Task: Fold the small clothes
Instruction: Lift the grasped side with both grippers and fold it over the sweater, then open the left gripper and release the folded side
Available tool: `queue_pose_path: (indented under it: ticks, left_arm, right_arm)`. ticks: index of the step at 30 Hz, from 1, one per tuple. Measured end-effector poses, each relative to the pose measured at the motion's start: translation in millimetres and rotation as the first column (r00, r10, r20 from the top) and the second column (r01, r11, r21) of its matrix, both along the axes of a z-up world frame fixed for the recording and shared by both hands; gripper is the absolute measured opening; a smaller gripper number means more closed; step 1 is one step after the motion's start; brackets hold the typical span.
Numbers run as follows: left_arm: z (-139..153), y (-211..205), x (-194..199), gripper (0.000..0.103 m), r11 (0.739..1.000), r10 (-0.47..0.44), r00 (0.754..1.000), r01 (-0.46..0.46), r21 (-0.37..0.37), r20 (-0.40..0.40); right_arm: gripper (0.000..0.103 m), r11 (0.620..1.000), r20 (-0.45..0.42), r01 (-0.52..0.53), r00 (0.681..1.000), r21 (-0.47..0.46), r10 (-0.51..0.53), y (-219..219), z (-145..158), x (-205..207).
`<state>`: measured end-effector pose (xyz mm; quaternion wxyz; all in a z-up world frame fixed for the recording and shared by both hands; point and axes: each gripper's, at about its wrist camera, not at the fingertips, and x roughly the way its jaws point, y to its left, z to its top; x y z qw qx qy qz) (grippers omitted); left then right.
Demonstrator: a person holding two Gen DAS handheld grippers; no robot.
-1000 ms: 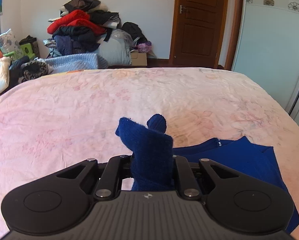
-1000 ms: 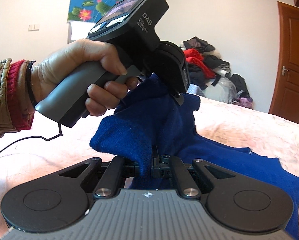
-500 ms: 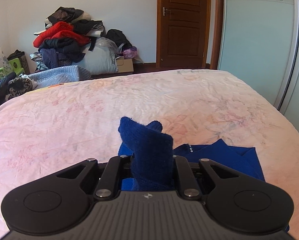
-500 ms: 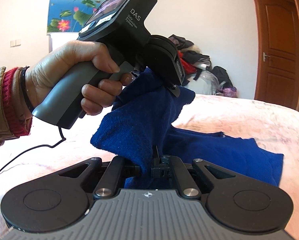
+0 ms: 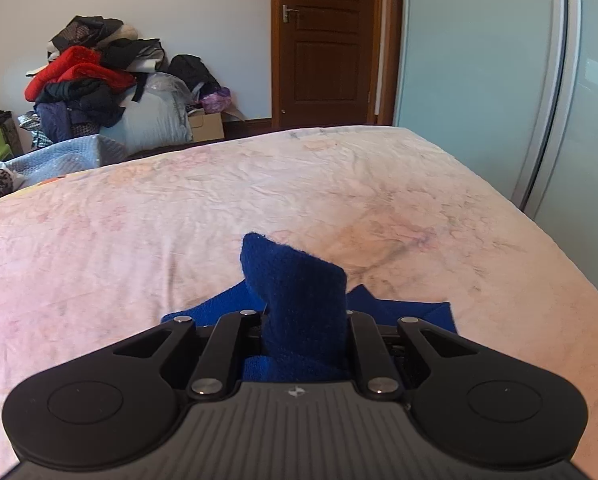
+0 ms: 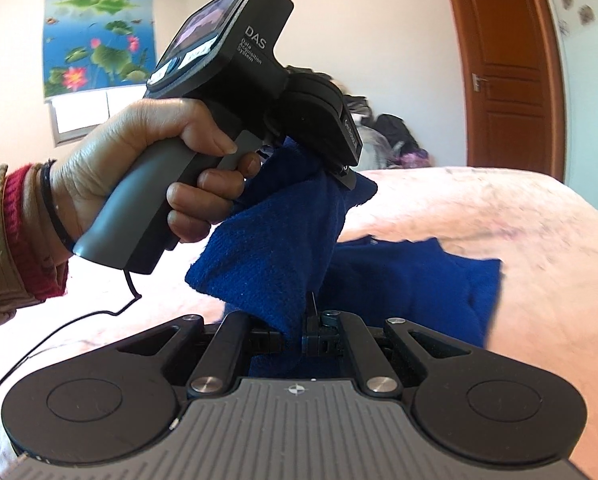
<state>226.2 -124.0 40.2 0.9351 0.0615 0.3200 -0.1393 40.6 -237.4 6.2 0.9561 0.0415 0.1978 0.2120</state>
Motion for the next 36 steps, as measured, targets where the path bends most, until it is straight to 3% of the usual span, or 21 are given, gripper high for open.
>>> queue_pose_path:
  ticks: [9, 20, 23, 28, 33, 36]
  left_arm:
    - [-25.1, -50.4, 7.2, 0.015, 0.997, -0.055, 0.997, 0.057, 0.053, -0.046]
    - [-44.4, -72.0, 13.2, 0.019, 0.991, -0.082, 0.990, 0.093, 0.092, -0.111]
    - [-43.8, -71.7, 18.3, 0.029, 0.994, -0.087, 0.985, 0.095, 0.049, -0.146]
    - [-37.6, -68.1, 20.9, 0.072, 0.995, -0.092, 0.986, 0.088, -0.039, -0.140]
    - [-19.8, -55.1, 25.7, 0.076, 0.980, -0.113, 0.987, 0.091, -0.178, -0.115]
    - [-9.3, -36.1, 30.0, 0.081, 0.957, -0.071, 0.991, 0.037, -0.286, -0.109]
  right_arm:
    - [0.007, 0.989, -0.087, 0.070, 0.994, 0.128, -0.060, -35.7, -18.5, 13.7]
    - [0.008, 0.967, -0.196, 0.105, 0.979, 0.232, -0.060, -61.4, -48.0, 27.0]
    - [0.008, 0.965, -0.210, 0.104, 0.976, 0.242, -0.053, -60.7, -52.3, 29.0]
    - [0.008, 0.957, -0.238, 0.111, 0.970, 0.270, -0.046, -63.0, -58.4, 31.2]
    - [0.009, 0.945, -0.278, 0.125, 0.960, 0.302, -0.038, -68.9, -65.9, 30.1]
    - [0.011, 0.927, -0.309, 0.141, 0.951, 0.346, -0.029, -76.4, -70.4, 30.5]
